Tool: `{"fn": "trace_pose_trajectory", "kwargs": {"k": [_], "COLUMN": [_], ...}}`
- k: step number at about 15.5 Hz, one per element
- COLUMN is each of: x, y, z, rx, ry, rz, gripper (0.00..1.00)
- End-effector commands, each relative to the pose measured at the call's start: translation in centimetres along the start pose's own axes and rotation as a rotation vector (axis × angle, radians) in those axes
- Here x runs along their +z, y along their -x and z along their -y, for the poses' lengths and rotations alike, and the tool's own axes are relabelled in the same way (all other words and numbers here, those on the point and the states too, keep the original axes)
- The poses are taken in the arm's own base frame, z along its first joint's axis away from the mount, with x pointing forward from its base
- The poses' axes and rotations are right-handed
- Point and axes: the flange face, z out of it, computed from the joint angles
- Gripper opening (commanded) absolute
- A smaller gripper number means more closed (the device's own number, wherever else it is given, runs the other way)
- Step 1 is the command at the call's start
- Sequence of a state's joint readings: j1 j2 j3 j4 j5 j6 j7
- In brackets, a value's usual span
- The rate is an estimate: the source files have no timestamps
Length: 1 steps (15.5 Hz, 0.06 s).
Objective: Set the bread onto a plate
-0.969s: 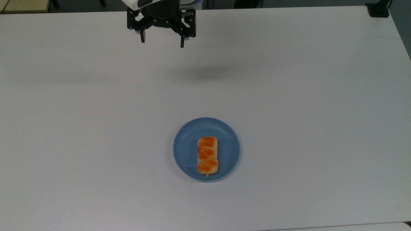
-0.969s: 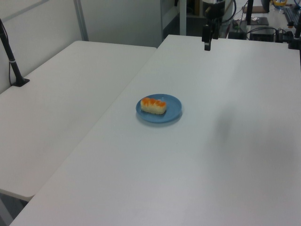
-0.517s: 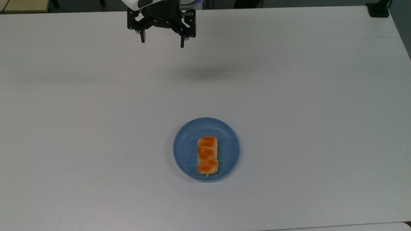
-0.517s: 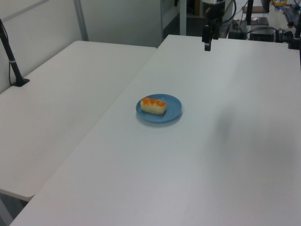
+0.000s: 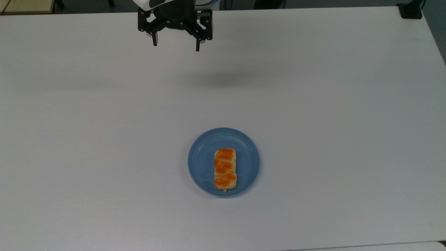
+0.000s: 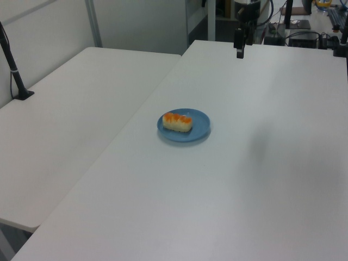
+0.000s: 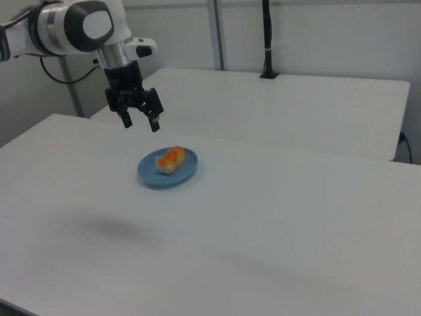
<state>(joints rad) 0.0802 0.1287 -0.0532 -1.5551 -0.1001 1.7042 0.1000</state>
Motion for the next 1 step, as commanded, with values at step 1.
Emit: {"fn": "trace_pose_trajectory", "kwargs": {"k": [1], "x": [-0.55], "y": [1.36], "z": [-0.23], "rx": [-0.018], "ry": [-0.019], "rz": [0.016], "gripper": [1.00]}}
